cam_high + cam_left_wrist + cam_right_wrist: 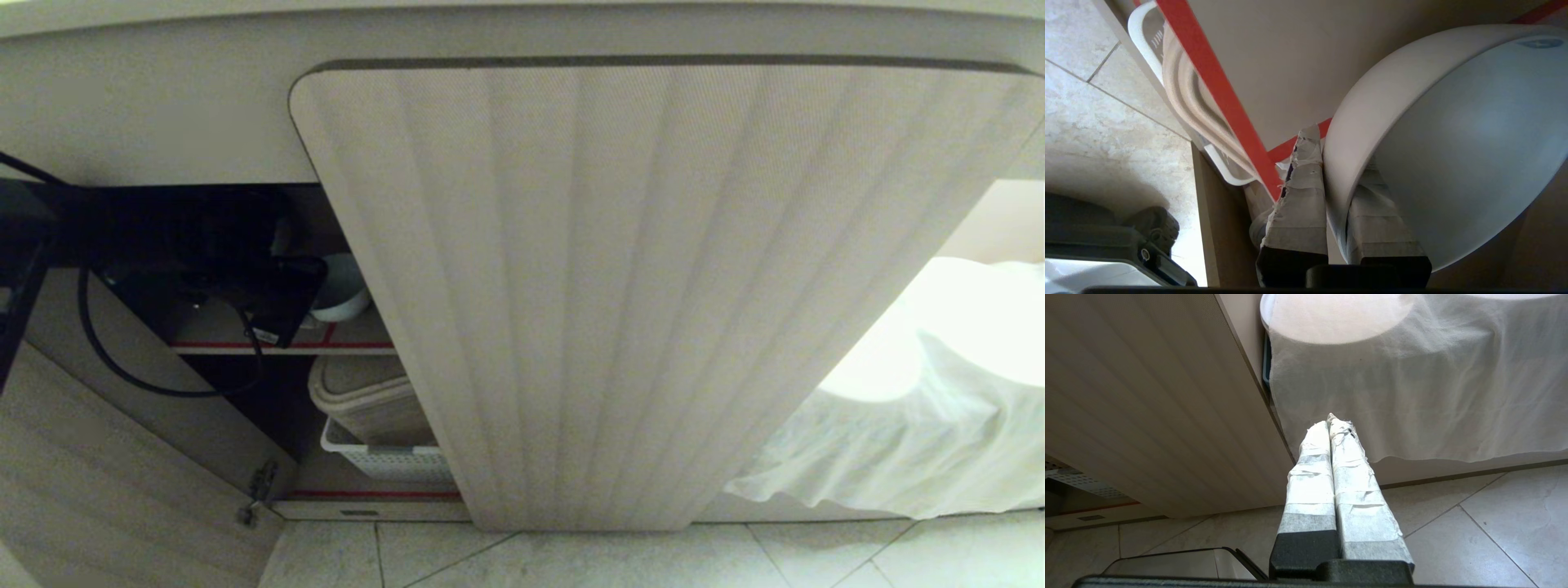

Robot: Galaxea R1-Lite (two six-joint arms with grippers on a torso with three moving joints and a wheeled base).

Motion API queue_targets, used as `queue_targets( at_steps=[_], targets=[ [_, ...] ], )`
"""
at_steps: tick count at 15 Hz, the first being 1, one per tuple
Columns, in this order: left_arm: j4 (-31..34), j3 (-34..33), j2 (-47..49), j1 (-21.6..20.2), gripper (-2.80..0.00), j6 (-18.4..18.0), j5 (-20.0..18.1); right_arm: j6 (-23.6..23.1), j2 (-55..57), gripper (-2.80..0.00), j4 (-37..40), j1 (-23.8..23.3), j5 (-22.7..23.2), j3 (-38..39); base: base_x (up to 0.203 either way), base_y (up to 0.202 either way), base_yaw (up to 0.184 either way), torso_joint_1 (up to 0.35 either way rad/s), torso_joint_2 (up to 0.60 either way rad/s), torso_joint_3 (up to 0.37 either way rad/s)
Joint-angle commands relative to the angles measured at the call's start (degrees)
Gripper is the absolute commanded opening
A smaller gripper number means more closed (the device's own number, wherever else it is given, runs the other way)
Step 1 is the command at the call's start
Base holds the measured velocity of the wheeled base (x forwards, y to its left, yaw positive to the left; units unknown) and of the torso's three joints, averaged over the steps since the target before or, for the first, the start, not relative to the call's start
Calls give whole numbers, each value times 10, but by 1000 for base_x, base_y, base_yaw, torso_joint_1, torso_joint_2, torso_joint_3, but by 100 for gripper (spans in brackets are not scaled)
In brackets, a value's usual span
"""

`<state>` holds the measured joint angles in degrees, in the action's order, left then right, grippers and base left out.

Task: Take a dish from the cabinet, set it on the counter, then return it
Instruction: Put it back into the cabinet

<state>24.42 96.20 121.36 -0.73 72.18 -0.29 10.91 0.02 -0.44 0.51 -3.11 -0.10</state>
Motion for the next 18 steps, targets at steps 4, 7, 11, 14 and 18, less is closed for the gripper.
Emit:
queue_targets(
  at_steps=[4, 7, 11, 14, 18],
  targets=[
    [2, 3, 3, -1, -280, 4, 0, 1, 0, -280, 0, 0, 0, 0, 0, 0, 0, 0, 0, 0],
    [2, 3, 1, -1, -280, 4, 0, 1, 0, -280, 0, 0, -1, 0, 0, 0, 0, 0, 0, 0],
    [2, 3, 1, -4, -193, 4, -1, 1, 0, -280, 0, 0, -1, 0, 0, 0, 0, 0, 0, 0],
    [2, 3, 1, -4, 0, 4, 0, 1, 0, -280, 0, 0, -1, 0, 0, 0, 0, 0, 0, 0],
    [-1, 4, 2, -4, 0, 4, 3, 1, 0, -280, -1, 0, 0, 0, 0, 0, 0, 0, 0, 0]
  ],
)
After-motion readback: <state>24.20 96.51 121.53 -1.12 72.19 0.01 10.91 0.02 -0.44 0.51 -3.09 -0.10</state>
